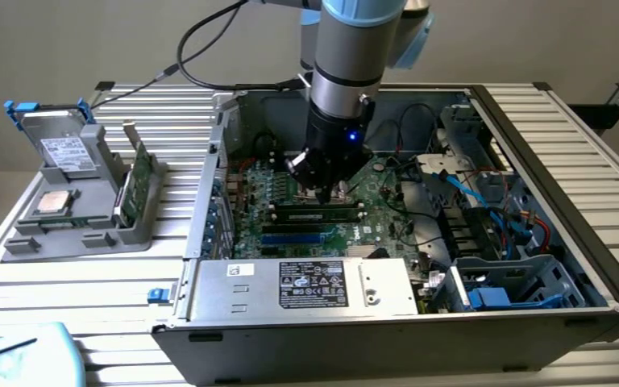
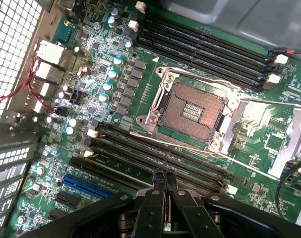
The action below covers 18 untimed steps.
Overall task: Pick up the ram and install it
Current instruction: 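Press down the ram until it locks into place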
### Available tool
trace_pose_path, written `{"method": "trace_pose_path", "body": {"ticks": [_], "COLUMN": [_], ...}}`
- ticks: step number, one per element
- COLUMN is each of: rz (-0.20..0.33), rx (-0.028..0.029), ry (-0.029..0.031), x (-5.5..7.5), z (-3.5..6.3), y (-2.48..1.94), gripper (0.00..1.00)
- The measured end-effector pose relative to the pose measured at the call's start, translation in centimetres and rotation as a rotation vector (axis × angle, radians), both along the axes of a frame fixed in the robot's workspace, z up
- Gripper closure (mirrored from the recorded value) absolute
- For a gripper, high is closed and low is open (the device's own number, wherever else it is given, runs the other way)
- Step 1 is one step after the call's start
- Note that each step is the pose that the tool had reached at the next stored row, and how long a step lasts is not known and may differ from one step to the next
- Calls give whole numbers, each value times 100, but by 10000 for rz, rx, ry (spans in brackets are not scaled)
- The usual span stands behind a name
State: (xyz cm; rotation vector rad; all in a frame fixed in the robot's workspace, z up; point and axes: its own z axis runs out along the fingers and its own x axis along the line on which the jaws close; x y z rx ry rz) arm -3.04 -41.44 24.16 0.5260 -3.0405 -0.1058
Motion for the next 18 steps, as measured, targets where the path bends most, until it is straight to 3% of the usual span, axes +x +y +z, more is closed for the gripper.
{"method": "trace_pose_path", "body": {"ticks": [13,18], "rz": [-324,-627], "rx": [-1,-54], "ry": [0,-2], "x": [-77,-77], "z": [75,86], "y": [-15,-20], "gripper": [89,89]}}
